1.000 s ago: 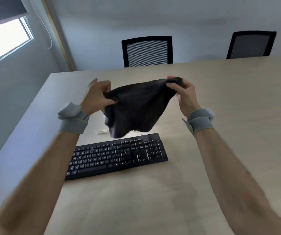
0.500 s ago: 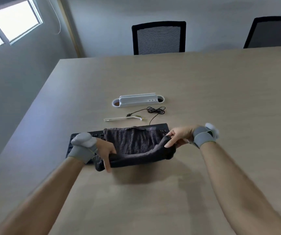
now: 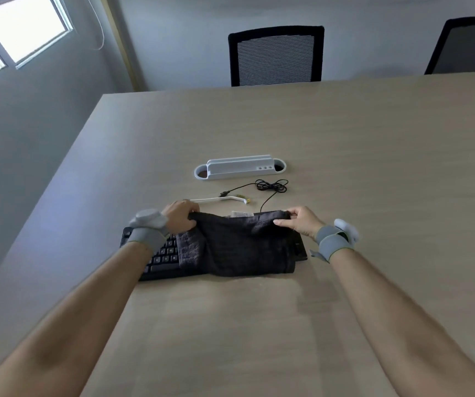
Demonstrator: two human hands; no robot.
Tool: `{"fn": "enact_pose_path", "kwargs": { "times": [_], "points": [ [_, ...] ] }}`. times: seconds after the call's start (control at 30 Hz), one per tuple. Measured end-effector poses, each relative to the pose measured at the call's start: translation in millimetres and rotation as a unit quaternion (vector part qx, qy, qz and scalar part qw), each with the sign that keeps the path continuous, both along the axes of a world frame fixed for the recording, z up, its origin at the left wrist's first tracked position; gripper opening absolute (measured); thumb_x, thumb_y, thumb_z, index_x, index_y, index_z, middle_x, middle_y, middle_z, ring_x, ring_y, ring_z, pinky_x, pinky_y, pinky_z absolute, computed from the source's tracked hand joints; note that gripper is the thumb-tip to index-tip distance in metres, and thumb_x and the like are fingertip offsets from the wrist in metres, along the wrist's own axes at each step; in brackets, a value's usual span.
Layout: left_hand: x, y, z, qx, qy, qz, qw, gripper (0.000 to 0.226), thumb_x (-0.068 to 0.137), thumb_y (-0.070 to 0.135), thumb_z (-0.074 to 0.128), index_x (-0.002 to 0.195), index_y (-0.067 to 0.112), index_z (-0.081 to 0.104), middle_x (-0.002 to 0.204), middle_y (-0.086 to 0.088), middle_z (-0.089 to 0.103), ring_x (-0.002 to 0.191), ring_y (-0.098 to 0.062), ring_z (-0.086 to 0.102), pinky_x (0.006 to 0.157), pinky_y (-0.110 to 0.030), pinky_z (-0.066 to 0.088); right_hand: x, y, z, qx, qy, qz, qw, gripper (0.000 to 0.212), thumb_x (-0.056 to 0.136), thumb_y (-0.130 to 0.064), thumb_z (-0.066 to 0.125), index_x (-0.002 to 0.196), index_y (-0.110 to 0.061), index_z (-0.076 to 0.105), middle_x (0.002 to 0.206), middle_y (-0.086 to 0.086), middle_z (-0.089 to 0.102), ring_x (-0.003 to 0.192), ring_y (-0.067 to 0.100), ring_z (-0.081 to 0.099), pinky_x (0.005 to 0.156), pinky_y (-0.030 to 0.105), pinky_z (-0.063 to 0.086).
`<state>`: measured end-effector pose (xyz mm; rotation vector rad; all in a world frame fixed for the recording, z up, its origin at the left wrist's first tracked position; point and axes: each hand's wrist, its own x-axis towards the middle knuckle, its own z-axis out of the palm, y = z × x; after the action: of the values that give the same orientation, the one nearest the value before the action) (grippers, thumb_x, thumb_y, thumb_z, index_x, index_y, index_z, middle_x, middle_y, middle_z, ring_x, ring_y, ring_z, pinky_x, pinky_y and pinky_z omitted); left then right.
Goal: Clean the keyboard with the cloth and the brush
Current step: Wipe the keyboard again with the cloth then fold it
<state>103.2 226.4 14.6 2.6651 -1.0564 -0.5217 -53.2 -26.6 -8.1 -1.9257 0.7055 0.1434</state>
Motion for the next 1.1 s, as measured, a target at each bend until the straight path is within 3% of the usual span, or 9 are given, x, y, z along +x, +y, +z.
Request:
{"fn": "enact_pose_path", "kwargs": {
  "times": [0.07,0.23,0.43,0.57,0.67,0.73,0.87,0.93,1.1],
  "points": [
    [4.8,-4.9,-10.3,-0.016,0.006,0.012,1.0,0.022,0.071,0.008,0.053,0.091,0.005,0.059,0.095,-0.014,0.054,0.097,-0.035,0.056,0.085,-0.041,0.048,4.3,-0.6,-6.3,-0.044,0.034,0.02,0.998,0.039,0.078,-0.018,0.075,0.113,-0.004,0.064,0.117,0.013,0.066,0.113,0.027,0.06,0.103,0.037,0.045],
    [11.5,-9.6,-31.2,0.102,0.017,0.026,0.994,0.059,0.077,0.007,0.056,0.132,0.013,0.037,0.133,-0.01,0.051,0.126,-0.028,0.041,0.103,-0.038,0.036,7.7,1.7,-11.9,-0.156,0.075,0.063,0.983,0.06,0.071,-0.023,0.08,0.12,-0.002,0.052,0.121,0.012,0.061,0.113,0.028,0.056,0.093,0.03,0.044],
    [18.3,-9.7,-30.2,0.141,-0.072,-0.001,0.987,0.036,0.081,0.022,0.061,0.116,0.016,0.058,0.12,-0.007,0.061,0.123,-0.025,0.042,0.103,-0.032,0.031,9.6,-2.7,-14.7,-0.158,0.11,0.065,0.979,0.062,0.07,-0.029,0.08,0.121,0.001,0.06,0.114,0.012,0.064,0.105,0.023,0.058,0.074,0.023,0.043],
    [25.2,6.1,-11.8,0.044,0.028,0.018,0.998,0.034,0.072,0.023,0.068,0.099,0.003,0.066,0.103,-0.011,0.062,0.098,-0.026,0.053,0.084,-0.031,0.043,7.2,-11.7,1.1,-0.03,0.072,0.035,0.996,0.049,0.074,-0.039,0.076,0.111,-0.01,0.064,0.104,0.002,0.065,0.094,0.014,0.058,0.075,0.02,0.044],
    [26.2,26.1,13.1,-0.099,0.202,0.073,0.972,0.039,0.044,0.041,0.067,0.064,0.008,0.062,0.054,0.004,0.058,0.053,-0.01,0.051,0.052,-0.016,0.038,3.5,-12.1,20.1,0.135,-0.015,-0.059,0.989,0.013,0.084,-0.028,0.068,0.09,-0.018,0.062,0.087,-0.004,0.061,0.065,0.002,0.061,0.047,0.013,0.047],
    [24.1,35.7,22.5,-0.176,0.247,0.117,0.946,0.031,0.042,0.036,0.071,0.057,0.014,0.055,0.038,0.008,0.054,0.04,0.0,0.047,0.043,-0.008,0.034,4.2,-11.2,29.2,0.199,-0.07,-0.096,0.973,0.006,0.087,-0.018,0.065,0.082,-0.019,0.062,0.081,-0.002,0.062,0.06,0.001,0.064,0.042,0.011,0.046],
    [19.2,43.1,26.6,-0.331,0.294,0.196,0.875,0.008,0.059,0.01,0.071,0.061,0.014,0.065,0.047,0.008,0.064,0.05,-0.002,0.059,0.048,-0.009,0.048,10.9,-3.5,38.6,0.261,-0.146,-0.141,0.944,0.008,0.084,-0.011,0.066,0.08,-0.017,0.064,0.073,-0.002,0.068,0.077,0.012,0.059,0.061,0.025,0.05],
    [18.2,44.1,27.5,-0.37,0.293,0.227,0.852,0.019,0.068,-0.005,0.07,0.059,0.012,0.067,0.048,0.007,0.065,0.054,-0.009,0.06,0.047,-0.01,0.05,13.3,1.7,42.9,0.281,-0.182,-0.171,0.927,0.01,0.083,-0.008,0.067,0.077,-0.015,0.065,0.058,-0.009,0.069,0.071,0.01,0.06,0.059,0.024,0.05],
    [16.0,51.7,33.5,-0.253,0.353,0.252,0.865,0.005,0.076,-0.004,0.067,0.08,-0.001,0.064,0.077,-0.012,0.067,0.074,-0.022,0.064,0.059,-0.014,0.058,9.8,10.9,52.8,0.222,-0.258,-0.219,0.914,0.013,0.086,-0.006,0.064,0.074,-0.011,0.063,0.043,-0.013,0.063,0.039,-0.005,0.058,0.042,0.008,0.044]
  ]
}}
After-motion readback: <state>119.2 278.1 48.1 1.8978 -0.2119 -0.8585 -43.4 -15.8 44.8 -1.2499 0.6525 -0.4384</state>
